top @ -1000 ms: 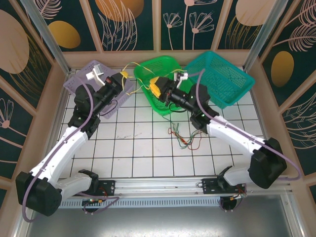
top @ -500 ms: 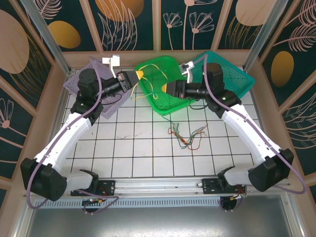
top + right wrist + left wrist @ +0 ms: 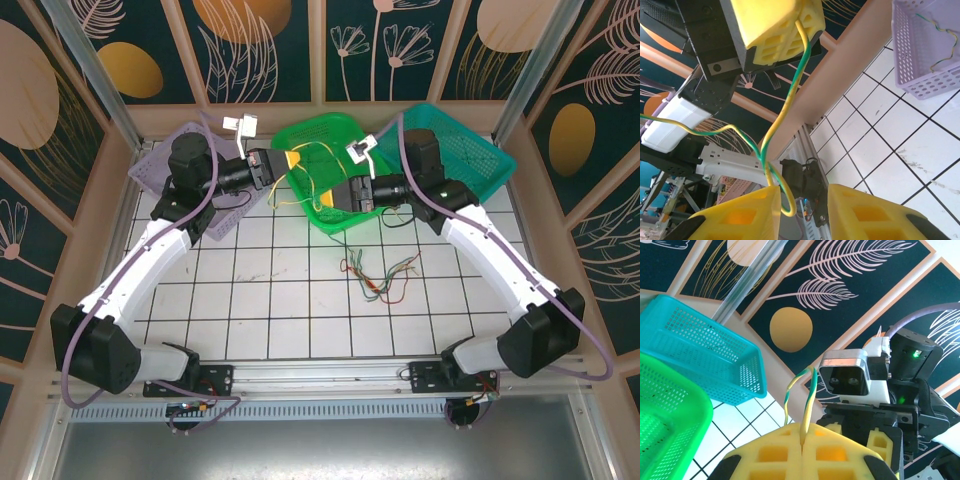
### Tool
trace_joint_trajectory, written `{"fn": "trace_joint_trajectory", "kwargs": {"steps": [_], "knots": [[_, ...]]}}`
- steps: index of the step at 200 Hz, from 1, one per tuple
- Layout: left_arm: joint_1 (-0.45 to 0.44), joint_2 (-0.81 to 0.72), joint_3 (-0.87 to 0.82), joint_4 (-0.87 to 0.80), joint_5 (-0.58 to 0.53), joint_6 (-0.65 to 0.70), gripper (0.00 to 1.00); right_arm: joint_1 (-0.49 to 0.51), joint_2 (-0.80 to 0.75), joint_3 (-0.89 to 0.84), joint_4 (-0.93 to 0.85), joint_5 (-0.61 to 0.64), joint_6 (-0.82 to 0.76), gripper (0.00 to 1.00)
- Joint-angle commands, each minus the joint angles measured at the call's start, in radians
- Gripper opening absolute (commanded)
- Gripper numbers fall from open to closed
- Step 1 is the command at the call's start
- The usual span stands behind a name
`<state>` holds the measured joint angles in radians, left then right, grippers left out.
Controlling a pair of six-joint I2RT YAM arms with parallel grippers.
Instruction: Untangle the cables
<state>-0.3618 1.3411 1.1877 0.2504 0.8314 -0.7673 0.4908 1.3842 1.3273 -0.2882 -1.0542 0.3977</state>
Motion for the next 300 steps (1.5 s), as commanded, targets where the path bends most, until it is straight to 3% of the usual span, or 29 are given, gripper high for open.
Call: {"fn": "trace_joint_trajectory", "kwargs": {"steps": [1,67,93,137,172,202,256,300], "knots": [[0.001,0.009,0.023,0.043,0.028,-0.006,0.0,0.002,0.013,-0.006,0.036,-0.041,-0.025,0.31],[0.001,0.019,0.023,0.061,0.025,-0.021,0.0,0.019,0.022,-0.022,0.104,-0.079,0.023,0.3],[0.001,0.02,0.029,0.062,0.024,-0.023,0.0,0.023,0.026,-0.021,0.106,-0.076,0.021,0.21],[0.001,0.022,0.027,0.064,0.02,-0.027,0.0,0.031,0.027,-0.033,0.132,-0.075,0.043,0.17],[0.001,0.009,0.023,0.056,-0.013,-0.021,0.0,0.039,0.02,-0.043,0.143,-0.024,0.06,0.0],[0.001,-0.04,0.009,0.02,-0.13,0.006,0.0,0.026,-0.001,-0.063,0.09,0.128,0.073,0.0],[0.0,-0.195,-0.154,0.111,-0.384,-0.087,0.0,-0.025,-0.156,-0.244,0.299,0.375,0.334,0.0],[-0.093,-0.29,-0.322,0.217,-0.63,-0.187,0.0,0.012,-0.247,-0.326,0.405,0.601,0.426,0.0]]}}
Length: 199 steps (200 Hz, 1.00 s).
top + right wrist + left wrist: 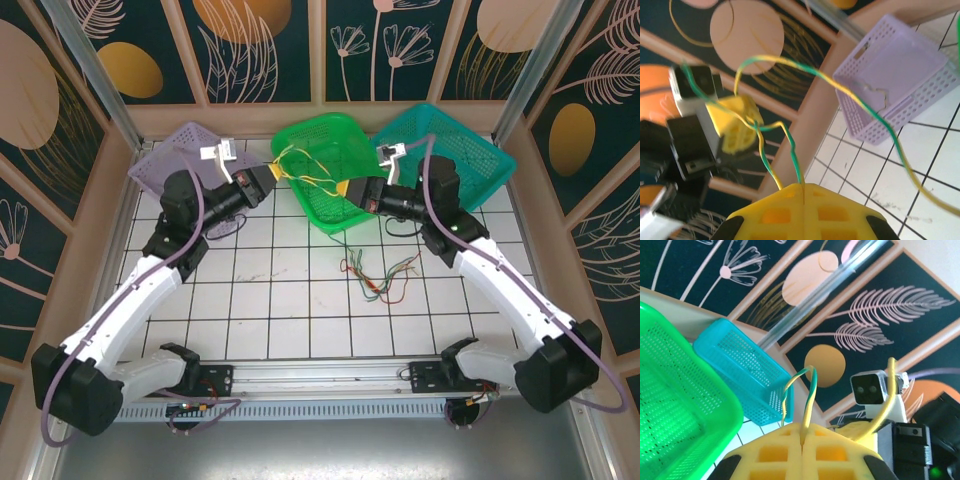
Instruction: Untangle the cables
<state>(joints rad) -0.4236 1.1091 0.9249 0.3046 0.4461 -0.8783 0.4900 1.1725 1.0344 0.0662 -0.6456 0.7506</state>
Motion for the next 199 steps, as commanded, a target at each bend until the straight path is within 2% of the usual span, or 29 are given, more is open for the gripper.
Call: {"fn": "trace_joint_trajectory", "kwargs": {"steps": [1,30,55,74,100,119,135,145,153,166,177,189,199], "knots": [[-0.035,-0.06,-0.062,0.163,-0.252,-0.076,0.0,0.014,-0.037,-0.033,0.05,0.198,0.074,0.0],[-0.113,-0.104,-0.138,0.219,-0.449,-0.137,0.0,0.098,-0.077,-0.048,0.053,0.357,0.045,0.0],[-0.138,-0.138,-0.163,0.243,-0.555,-0.142,0.0,0.182,-0.072,-0.006,-0.116,0.561,0.032,0.0],[-0.139,-0.136,-0.156,0.255,-0.555,-0.128,0.0,0.25,-0.07,0.003,-0.196,0.655,0.032,0.0],[-0.138,-0.099,-0.123,0.25,-0.498,-0.083,0.0,0.347,-0.032,0.022,-0.235,0.618,-0.05,0.0],[-0.138,-0.1,-0.118,0.249,-0.495,-0.062,0.0,0.427,-0.001,0.064,-0.382,0.776,-0.089,0.0],[-0.139,-0.106,-0.116,0.254,-0.484,-0.043,0.0,0.422,0.01,0.062,-0.451,0.808,-0.076,0.0],[-0.139,-0.098,-0.109,0.275,-0.439,-0.029,0.0,0.404,0.005,0.049,-0.44,0.759,-0.085,0.0],[-0.139,-0.085,-0.094,0.271,-0.396,-0.019,0.0,0.38,0.002,0.039,-0.403,0.672,-0.115,0.0],[-0.139,-0.052,-0.063,0.253,-0.292,0.001,0.0,0.322,0.001,0.04,-0.344,0.453,-0.166,0.0],[-0.139,-0.026,-0.047,0.241,-0.214,0.005,0.0,0.279,-0.005,0.048,-0.321,0.328,-0.193,0.0],[-0.139,0.002,-0.028,0.218,-0.125,0.01,0.0,0.187,-0.004,0.067,-0.308,0.126,-0.232,0.0],[-0.139,0.027,-0.006,0.189,-0.057,0.016,0.0,0.115,0.003,0.105,-0.335,-0.015,-0.278,0.11]]}}
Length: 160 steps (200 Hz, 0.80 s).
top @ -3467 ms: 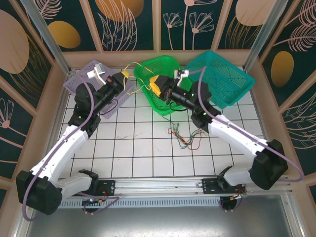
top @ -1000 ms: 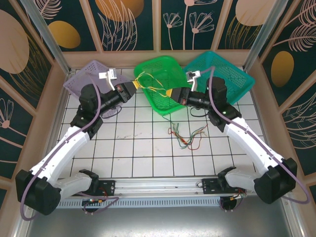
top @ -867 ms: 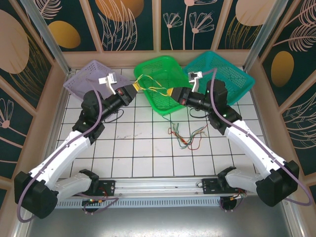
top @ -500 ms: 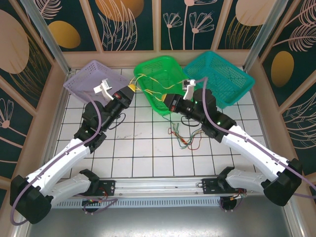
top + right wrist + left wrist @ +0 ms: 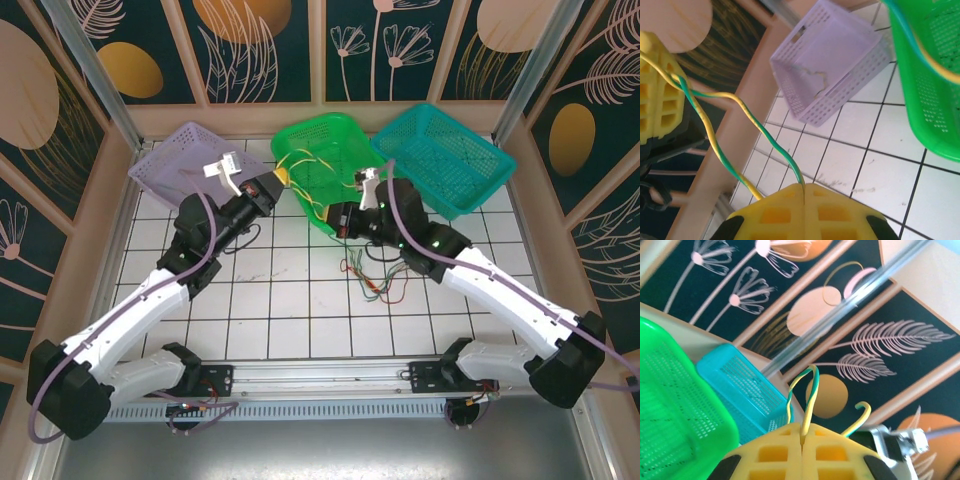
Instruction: Untangle the cables
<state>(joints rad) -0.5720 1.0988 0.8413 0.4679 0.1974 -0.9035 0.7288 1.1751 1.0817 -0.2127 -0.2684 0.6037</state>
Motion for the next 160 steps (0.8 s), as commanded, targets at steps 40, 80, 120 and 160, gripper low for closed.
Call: {"fn": "trace_joint_trajectory", "kwargs": {"steps": [40,80,120,160], "knots": [[0.014,0.089,0.156,-0.066,0.335,0.086,0.0,-0.328,0.057,0.243,-0.276,-0.686,-0.343,0.36],[0.024,0.138,0.245,-0.118,0.421,0.122,0.0,-0.35,0.109,0.264,-0.201,-0.722,-0.288,0.37],[0.038,0.167,0.274,-0.114,0.454,0.118,0.0,-0.332,0.144,0.211,-0.138,-0.796,-0.264,0.37],[0.041,0.179,0.268,-0.102,0.456,0.114,0.0,-0.327,0.132,0.175,-0.063,-0.83,-0.205,0.38]]}}
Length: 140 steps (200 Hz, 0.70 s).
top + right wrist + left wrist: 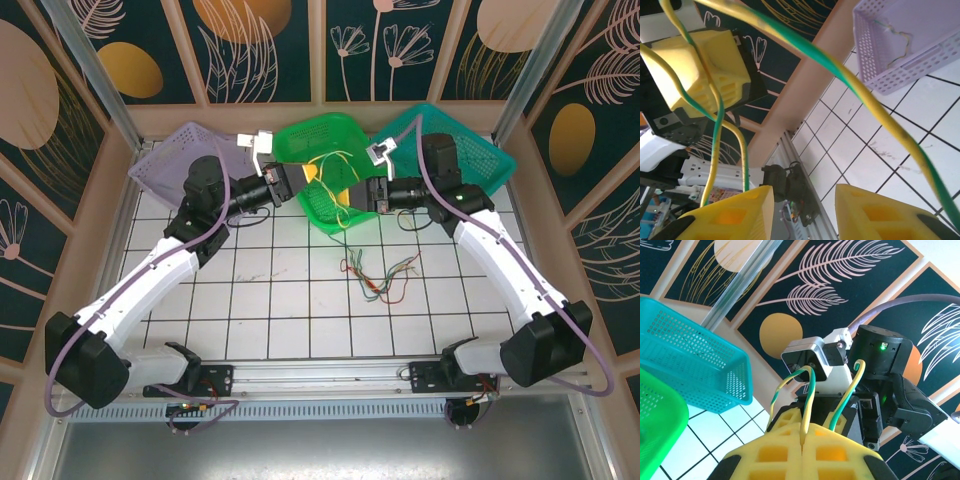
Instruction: Untangle the cables
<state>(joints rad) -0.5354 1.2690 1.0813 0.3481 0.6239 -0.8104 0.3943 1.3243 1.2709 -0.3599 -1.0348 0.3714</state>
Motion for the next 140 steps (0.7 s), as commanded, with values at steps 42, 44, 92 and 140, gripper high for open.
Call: {"fn": "trace_joint_trajectory", "kwargs": {"steps": [42,44,92,140], "knots": [[0.003,0.016,0.031,0.03,0.03,0.014,0.0,0.021,-0.017,-0.059,0.124,-0.078,0.048,0.38],[0.003,0.016,0.031,0.029,0.03,0.014,0.0,0.022,-0.017,-0.061,0.128,-0.079,0.051,0.38],[0.004,0.022,0.028,0.028,0.03,0.014,0.0,0.037,-0.014,-0.062,0.165,-0.079,0.084,0.39],[0.005,0.02,0.017,0.018,0.022,0.024,0.0,0.04,-0.035,-0.068,0.196,-0.081,0.129,0.4]]}}
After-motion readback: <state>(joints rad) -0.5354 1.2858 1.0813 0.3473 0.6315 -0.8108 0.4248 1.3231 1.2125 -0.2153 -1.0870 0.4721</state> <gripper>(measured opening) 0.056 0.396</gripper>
